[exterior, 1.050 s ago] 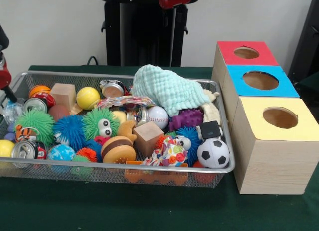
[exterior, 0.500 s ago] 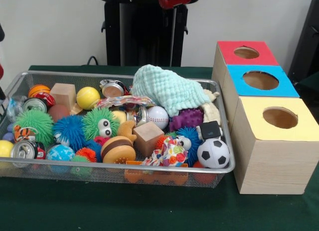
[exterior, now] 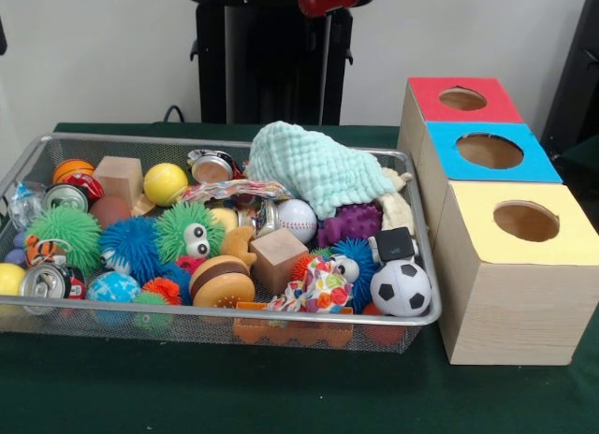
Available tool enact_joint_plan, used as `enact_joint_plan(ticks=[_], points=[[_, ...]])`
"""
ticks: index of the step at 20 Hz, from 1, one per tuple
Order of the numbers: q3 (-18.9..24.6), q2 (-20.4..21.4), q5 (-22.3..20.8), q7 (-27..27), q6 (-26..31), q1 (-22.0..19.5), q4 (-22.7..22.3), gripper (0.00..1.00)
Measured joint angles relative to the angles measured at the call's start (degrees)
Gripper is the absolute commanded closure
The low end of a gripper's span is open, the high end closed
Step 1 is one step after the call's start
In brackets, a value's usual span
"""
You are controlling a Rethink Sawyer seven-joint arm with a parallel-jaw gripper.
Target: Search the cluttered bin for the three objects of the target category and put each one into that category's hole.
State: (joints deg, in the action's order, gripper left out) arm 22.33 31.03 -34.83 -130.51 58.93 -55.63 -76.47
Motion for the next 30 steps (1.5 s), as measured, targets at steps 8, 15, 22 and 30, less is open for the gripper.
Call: enact_joint_plan(ticks=[8,15,22,30], points=[[-1.8,1.1,-0.1,0.0,-4.8,1.0,0.0,0.0],[-2.6,-0.4,-0.2,0.0,-13.7,-0.5,0.0,0.0],[-3.7,-2.1,-0.1,0.0,-15.3,0.0,0.0,0.0],[-5.7,-3.9,0.4,0.0,-15.9,3.1,0.1,0.0]])
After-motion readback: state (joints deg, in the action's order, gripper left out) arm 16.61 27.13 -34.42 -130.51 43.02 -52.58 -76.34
